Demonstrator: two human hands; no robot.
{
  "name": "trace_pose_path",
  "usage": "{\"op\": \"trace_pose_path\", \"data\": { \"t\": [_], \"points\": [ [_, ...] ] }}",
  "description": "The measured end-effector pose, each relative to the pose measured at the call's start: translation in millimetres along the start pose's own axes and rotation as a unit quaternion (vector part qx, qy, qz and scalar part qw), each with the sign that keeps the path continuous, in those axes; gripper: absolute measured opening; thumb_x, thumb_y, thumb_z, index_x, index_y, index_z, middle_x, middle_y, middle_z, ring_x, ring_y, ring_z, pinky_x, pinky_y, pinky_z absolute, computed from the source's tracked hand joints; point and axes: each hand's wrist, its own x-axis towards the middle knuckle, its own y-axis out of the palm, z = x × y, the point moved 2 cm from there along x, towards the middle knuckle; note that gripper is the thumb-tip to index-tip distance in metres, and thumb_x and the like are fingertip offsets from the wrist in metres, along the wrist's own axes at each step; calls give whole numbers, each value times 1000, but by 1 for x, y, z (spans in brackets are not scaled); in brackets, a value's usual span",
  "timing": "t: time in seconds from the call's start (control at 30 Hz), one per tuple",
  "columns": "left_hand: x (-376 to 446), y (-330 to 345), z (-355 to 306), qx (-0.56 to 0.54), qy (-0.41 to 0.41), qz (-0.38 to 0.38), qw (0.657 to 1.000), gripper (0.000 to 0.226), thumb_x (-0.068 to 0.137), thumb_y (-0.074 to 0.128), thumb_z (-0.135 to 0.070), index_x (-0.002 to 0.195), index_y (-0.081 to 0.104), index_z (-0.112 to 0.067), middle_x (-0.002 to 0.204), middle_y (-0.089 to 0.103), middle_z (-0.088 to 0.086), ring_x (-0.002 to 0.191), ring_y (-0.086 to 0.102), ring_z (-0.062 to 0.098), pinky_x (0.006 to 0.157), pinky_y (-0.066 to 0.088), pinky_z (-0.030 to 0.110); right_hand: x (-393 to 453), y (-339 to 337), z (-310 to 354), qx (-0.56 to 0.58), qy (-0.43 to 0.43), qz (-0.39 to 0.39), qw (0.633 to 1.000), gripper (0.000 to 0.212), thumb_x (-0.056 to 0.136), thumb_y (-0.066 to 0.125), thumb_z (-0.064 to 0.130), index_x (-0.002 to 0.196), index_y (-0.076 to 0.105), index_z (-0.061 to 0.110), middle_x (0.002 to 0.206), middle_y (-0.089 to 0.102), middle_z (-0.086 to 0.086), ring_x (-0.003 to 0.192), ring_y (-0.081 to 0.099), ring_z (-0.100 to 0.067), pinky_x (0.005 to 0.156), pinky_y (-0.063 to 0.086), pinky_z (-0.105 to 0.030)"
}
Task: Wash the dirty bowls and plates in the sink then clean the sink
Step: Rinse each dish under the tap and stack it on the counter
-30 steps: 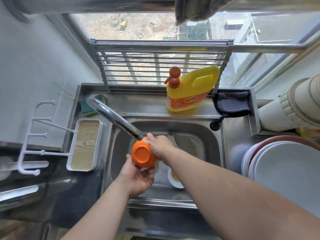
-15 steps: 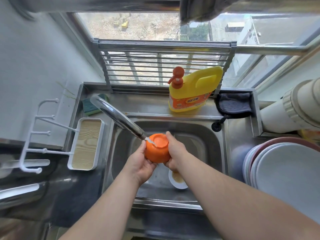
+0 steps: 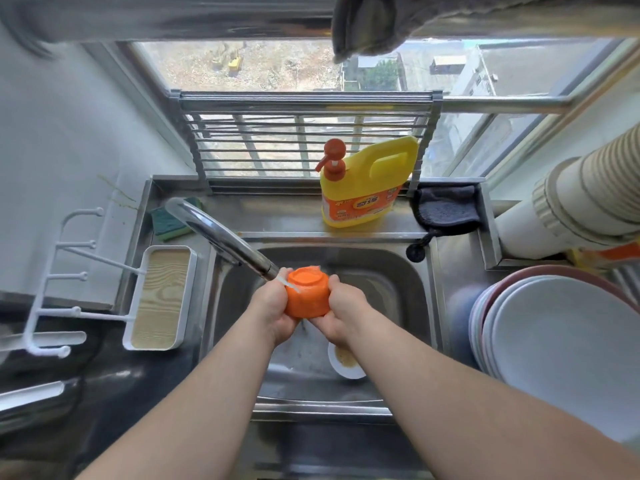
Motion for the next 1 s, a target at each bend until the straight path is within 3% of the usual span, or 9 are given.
{"op": "trace_pose_path", "data": {
  "t": [0.07, 0.17, 0.23, 0.37, 0.47, 0.63, 0.8, 0.9, 1.0],
  "points": [
    [1, -5, -3, 10, -20, -6, 1000, 31, 111, 48, -34, 109, 66, -9, 96, 74, 17, 88, 70, 30, 94, 56, 49, -9, 1, 3, -1, -6, 21, 1000, 39, 110, 50, 23, 146, 45, 7, 133, 62, -24, 115, 66, -41, 88, 57, -59],
    [9, -25, -3, 18, -78, -2, 997, 38, 103, 56, -38, 124, 68, -8, 112, 75, 22, 93, 73, 37, 82, 59, 49, -17, 4, -1, -52, -37, 66, 996, 46, 109, 48, 6, 153, 36, 11, 137, 56, -21, 117, 63, -37, 91, 54, -55],
    [17, -41, 4, 44, -124, 6, 991, 52, 101, 53, -54, 135, 67, -16, 122, 74, 19, 103, 71, 37, 81, 57, 48, -15, 2, -6, -170, -86, 69, 979, 59, 103, 59, 6, 156, 36, 17, 143, 55, -15, 119, 63, -34, 92, 58, -56],
    [20, -56, 18, 114, -180, 84, 973, 64, 101, 35, -73, 129, 68, -25, 127, 71, 21, 113, 67, 45, 94, 49, 66, -34, -10, -9, -490, -215, 90, 840, 61, 94, 63, 6, 149, 49, 30, 133, 62, -10, 113, 62, -26, 91, 58, -45],
    [6, -45, 22, 134, -203, 128, 962, 60, 100, 45, -70, 122, 69, -20, 121, 70, 23, 102, 71, 52, 89, 51, 73, -53, -27, -4, -582, -248, 73, 771, 61, 88, 60, 4, 135, 60, 43, 120, 65, 0, 106, 65, -24, 92, 59, -42],
    [-19, -26, 16, 132, -152, 117, 973, 36, 103, 61, -39, 128, 60, -12, 122, 63, 20, 100, 69, 38, 71, 62, 51, -86, -50, 2, -649, -297, 20, 700, 57, 91, 55, 2, 116, 70, 51, 119, 69, 10, 104, 65, -16, 95, 56, -35],
    [-44, -25, 8, 126, -106, 116, 979, 50, 91, 42, 7, 139, 52, 0, 124, 63, 32, 101, 70, 44, 75, 60, 53, -111, -53, -5, -532, -401, -88, 741, 40, 88, 57, 3, 109, 77, 32, 119, 63, 10, 110, 60, -11, 100, 49, -28],
    [-61, -23, 7, 136, -92, 154, 974, 66, 89, 31, 17, 141, 52, -17, 132, 58, 35, 99, 73, 53, 67, 63, 52, -121, -60, -13, -359, -374, -136, 844, 42, 92, 57, 17, 131, 66, 32, 128, 59, 3, 115, 59, -16, 102, 52, -37],
    [-80, -18, 10, 152, -65, 178, 970, 67, 96, 34, 18, 141, 47, -29, 131, 55, 28, 107, 70, 49, 72, 64, 54, -128, -60, -26, -189, -223, -76, 953, 31, 101, 50, 41, 123, 66, 25, 121, 69, -7, 106, 67, -30, 97, 57, -54]
  ]
}}
